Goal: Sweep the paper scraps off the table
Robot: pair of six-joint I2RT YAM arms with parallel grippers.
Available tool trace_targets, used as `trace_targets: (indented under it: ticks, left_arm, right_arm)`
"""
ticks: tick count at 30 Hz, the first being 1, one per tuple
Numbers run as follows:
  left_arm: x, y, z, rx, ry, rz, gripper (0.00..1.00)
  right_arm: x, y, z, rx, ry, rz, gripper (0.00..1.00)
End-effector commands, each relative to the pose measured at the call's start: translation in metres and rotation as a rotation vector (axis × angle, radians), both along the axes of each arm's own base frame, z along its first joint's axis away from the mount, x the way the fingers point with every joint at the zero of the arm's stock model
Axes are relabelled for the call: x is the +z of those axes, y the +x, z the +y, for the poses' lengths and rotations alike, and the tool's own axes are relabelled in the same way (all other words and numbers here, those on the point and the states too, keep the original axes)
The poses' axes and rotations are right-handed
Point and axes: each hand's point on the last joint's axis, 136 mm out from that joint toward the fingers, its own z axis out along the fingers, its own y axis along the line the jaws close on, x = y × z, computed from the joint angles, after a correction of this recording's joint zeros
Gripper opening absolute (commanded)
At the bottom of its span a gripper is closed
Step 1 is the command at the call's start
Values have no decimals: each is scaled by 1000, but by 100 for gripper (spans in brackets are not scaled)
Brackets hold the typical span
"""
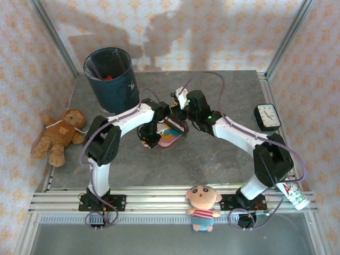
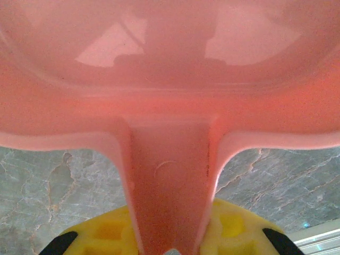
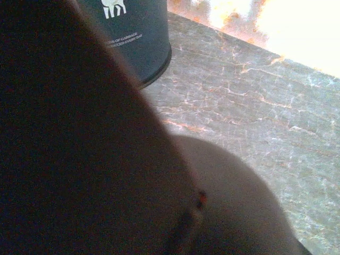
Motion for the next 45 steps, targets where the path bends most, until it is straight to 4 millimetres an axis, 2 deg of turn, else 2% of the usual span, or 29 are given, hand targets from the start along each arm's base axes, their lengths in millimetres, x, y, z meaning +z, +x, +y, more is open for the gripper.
trace_targets:
  ticks: [1,14,19,24,34,40,45]
  left_arm:
    - [-1,3,-3,-17,24,-7,0]
    - [2,3,-3,-17,21,-26,0]
    - [2,0,-5,-25,4,-14,0]
    - [3,-9,-9,-45,-31,16,0]
    - [0,-29,-15,-90,-88,84,0]
    - [-1,-25,-12,-89,-66,60,0]
    - [-3,-21,-11,-78,-50,53,0]
  right_arm:
    - [8,-12,-1,-9,59,37,0]
    - [46,-12,-29,-141,73,-40,0]
    - [52,-7,-37,-193,84,-78,0]
    - [46,12,-45,-280,30,-111,0]
    - [21,38,-23,-245,-45,-81,0]
    - [7,23,2,-77,-48,-3,0]
    - [-3,7,1,-21,-68,46,0]
